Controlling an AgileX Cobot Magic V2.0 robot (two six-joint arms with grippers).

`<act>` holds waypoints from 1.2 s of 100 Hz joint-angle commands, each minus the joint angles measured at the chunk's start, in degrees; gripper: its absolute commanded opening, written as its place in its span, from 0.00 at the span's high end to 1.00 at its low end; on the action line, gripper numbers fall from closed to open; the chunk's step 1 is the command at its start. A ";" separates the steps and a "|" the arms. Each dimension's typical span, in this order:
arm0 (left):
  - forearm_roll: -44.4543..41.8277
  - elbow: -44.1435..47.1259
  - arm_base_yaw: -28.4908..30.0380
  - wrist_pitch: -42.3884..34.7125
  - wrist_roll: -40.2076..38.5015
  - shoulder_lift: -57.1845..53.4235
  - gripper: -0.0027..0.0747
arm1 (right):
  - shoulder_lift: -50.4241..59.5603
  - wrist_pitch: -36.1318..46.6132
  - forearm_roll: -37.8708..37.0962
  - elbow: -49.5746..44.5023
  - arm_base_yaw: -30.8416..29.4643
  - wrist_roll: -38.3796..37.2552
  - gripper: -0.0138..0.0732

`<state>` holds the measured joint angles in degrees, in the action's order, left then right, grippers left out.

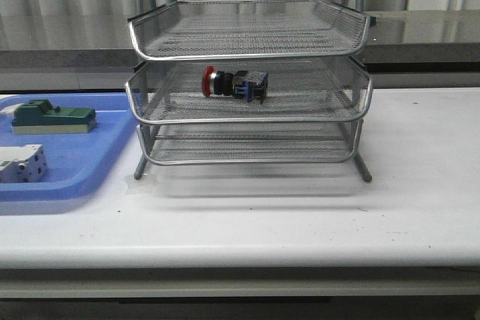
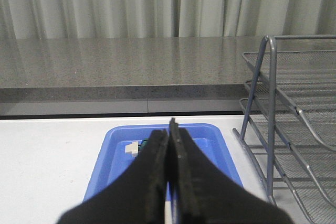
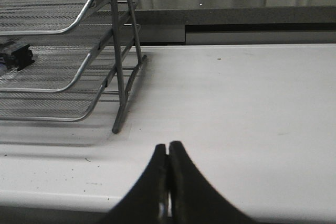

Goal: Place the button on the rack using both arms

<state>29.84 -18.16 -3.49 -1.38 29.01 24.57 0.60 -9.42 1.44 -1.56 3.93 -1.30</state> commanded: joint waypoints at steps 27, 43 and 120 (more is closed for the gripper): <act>0.31 -1.73 0.16 -4.03 -0.43 0.08 0.99 | 1.22 4.87 -0.39 0.83 0.04 -0.19 0.91; 0.31 -1.73 0.16 -4.03 -0.43 0.08 0.99 | 1.22 4.87 -0.39 0.83 0.04 -0.19 0.91; -30.59 6.95 0.16 -2.38 -28.33 -7.02 0.99 | 1.22 4.87 -0.39 0.83 0.04 -0.19 0.91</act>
<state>0.00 -11.98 -3.49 0.00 2.70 19.21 0.60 -9.42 1.44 -1.56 3.93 -1.35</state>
